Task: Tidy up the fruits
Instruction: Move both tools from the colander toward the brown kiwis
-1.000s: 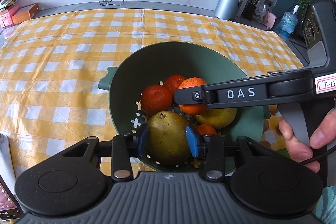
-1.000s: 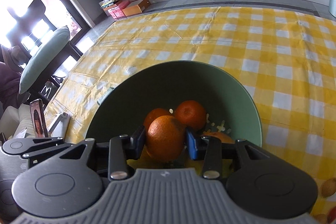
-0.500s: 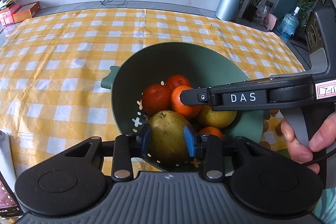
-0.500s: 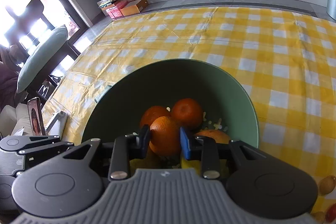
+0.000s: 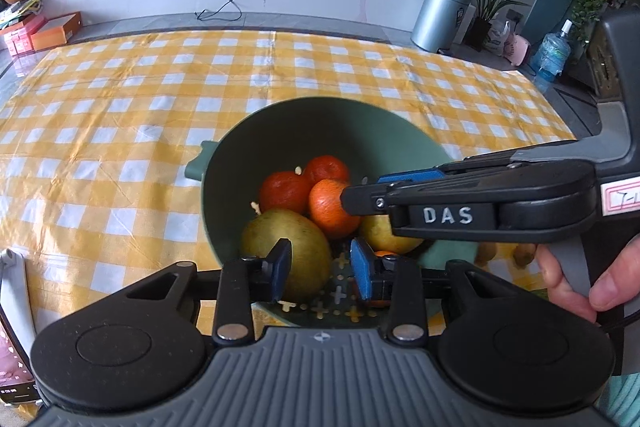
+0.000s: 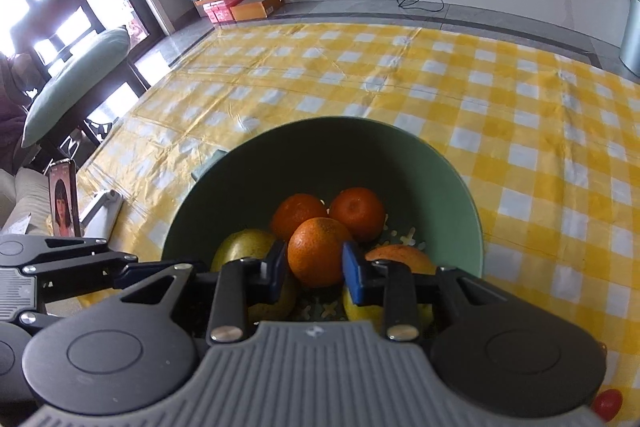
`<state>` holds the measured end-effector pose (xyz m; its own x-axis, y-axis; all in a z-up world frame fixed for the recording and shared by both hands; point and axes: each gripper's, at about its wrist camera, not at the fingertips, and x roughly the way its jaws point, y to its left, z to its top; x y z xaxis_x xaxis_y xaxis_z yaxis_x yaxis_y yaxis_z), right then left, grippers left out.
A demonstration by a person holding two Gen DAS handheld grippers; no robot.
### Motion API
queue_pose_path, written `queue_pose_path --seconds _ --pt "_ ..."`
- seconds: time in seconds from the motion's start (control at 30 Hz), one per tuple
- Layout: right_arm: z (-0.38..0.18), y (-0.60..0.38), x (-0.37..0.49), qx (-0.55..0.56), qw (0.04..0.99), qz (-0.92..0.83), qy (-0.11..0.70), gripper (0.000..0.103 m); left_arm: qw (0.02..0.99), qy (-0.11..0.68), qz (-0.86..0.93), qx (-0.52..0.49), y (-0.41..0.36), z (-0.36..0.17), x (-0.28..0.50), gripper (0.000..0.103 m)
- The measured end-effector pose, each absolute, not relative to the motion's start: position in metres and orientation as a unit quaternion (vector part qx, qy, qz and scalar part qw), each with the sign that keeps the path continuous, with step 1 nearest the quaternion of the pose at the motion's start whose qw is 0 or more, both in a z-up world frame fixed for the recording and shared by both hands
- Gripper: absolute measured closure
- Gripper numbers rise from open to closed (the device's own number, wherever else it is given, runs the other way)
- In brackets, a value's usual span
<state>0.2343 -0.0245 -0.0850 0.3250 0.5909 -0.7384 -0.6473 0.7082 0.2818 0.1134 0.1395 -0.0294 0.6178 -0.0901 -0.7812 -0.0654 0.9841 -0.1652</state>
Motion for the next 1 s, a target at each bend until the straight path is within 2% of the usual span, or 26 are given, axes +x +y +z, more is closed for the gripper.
queue_pose_path --seconds 0.1,0.47,0.67,1.0 --pt "-0.07 -0.042 0.228 -0.023 0.828 0.374 0.418 0.074 0.9 0.427 -0.012 -0.09 0.13 -0.02 0.111 0.062" --pt "-0.022 -0.131 0.181 0.007 0.882 0.331 0.336 0.06 0.919 0.372 -0.06 -0.116 0.095 0.015 0.087 0.053" --pt "-0.024 -0.194 0.15 0.034 0.904 0.28 0.323 0.055 0.918 0.36 -0.1 -0.135 0.076 0.02 0.074 0.053" --pt "-0.052 -0.267 0.119 0.059 0.921 0.19 0.335 0.055 0.904 0.383 -0.139 -0.133 0.035 -0.003 0.069 0.053"
